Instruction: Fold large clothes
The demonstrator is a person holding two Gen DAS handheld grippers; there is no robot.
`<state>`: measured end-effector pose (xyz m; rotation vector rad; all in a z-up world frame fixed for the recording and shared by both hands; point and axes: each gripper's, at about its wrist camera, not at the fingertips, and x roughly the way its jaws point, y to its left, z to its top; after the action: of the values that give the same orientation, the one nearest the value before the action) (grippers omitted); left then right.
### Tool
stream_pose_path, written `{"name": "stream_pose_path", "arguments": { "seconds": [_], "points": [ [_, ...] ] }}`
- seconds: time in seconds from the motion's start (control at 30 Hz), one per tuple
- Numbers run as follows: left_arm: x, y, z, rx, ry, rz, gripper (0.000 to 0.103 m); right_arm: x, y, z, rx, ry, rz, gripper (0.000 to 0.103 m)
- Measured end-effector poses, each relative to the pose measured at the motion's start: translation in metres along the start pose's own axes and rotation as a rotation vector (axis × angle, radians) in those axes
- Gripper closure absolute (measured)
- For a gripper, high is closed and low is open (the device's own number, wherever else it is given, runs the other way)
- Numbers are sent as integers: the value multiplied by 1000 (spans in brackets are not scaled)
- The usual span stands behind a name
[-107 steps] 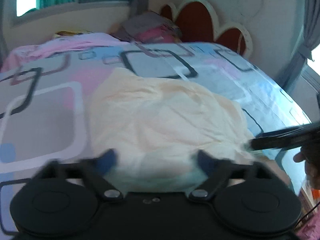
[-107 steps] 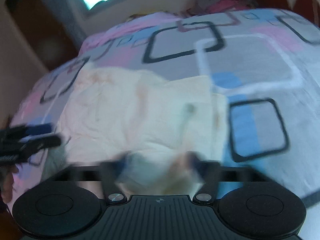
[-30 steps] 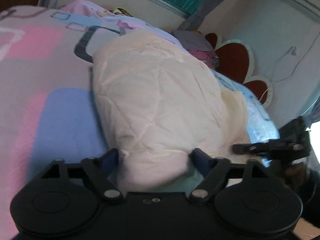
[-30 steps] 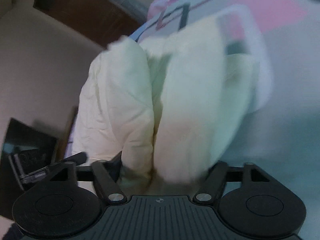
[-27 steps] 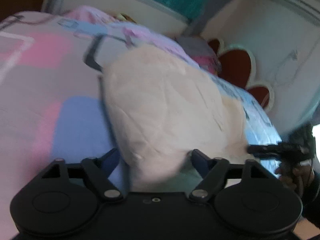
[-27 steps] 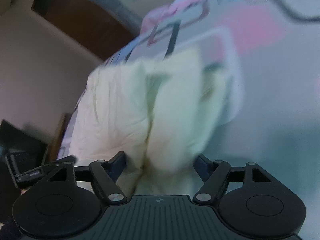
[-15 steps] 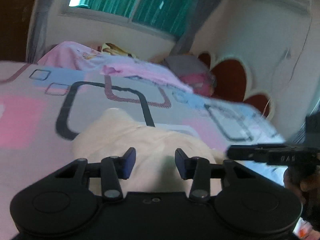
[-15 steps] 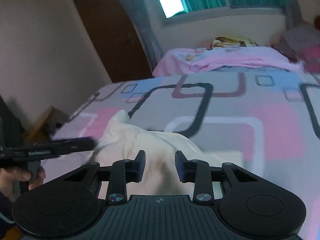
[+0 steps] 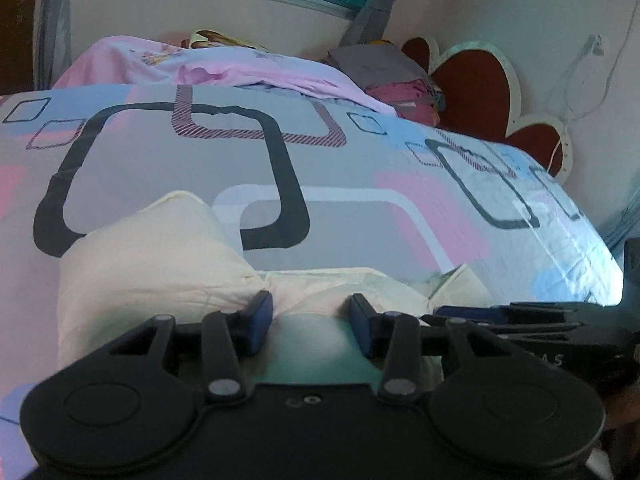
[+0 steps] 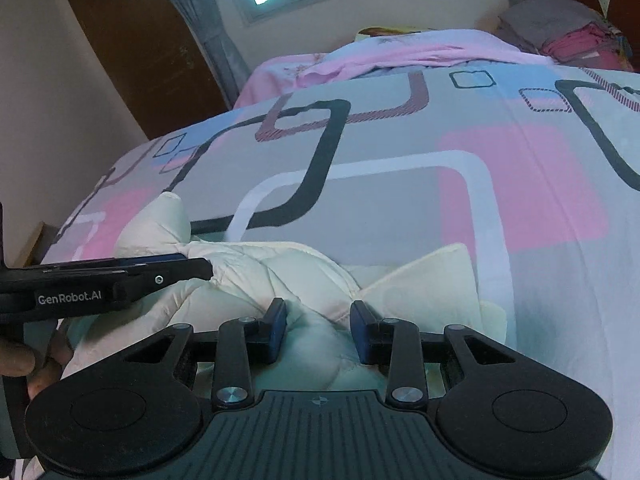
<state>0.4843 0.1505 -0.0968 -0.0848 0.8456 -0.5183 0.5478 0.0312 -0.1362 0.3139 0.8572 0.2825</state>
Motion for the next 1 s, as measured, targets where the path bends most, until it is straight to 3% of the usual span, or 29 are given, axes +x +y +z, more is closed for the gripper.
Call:
{"name": "stream_pose_path", "arguments": {
  "seconds": [0.13,0.27,0.37,0.53,0.67,0.77,0.83,0.9,1.0],
  "points": [
    [-37,-13,0,65,-33,-2,60,-43,6,2,-32,-39,-26,69],
    [-82,-16,-28,49,-76,-57,60,-89,18,-12,-87,-72,50,69],
    [-86,-17,-50,81,-60,-36,58,-79,23,-32,-159,18,3,69],
    [-92,-15,-63,73,-68,-36,61,-83,20,-40,-122,36,-11,69],
    [-135,-20,-74,84,-111,-61,60,-134,24,-52,-104,-28,66,69],
    [-158,-22,-96,44,-100,-97,61,-161,31,-76,-119,-17,125,69],
    [-161,-21,-117,8,-71,-108,62,-158,34,-92,-143,28,101,69],
    [-156,-21,-139,18,-42,-48,62,-144,30,-109,-145,78,71,69],
    [-153,-14,-156,2,-44,2,65,-127,25,-129,-129,72,74,69]
  ]
}}
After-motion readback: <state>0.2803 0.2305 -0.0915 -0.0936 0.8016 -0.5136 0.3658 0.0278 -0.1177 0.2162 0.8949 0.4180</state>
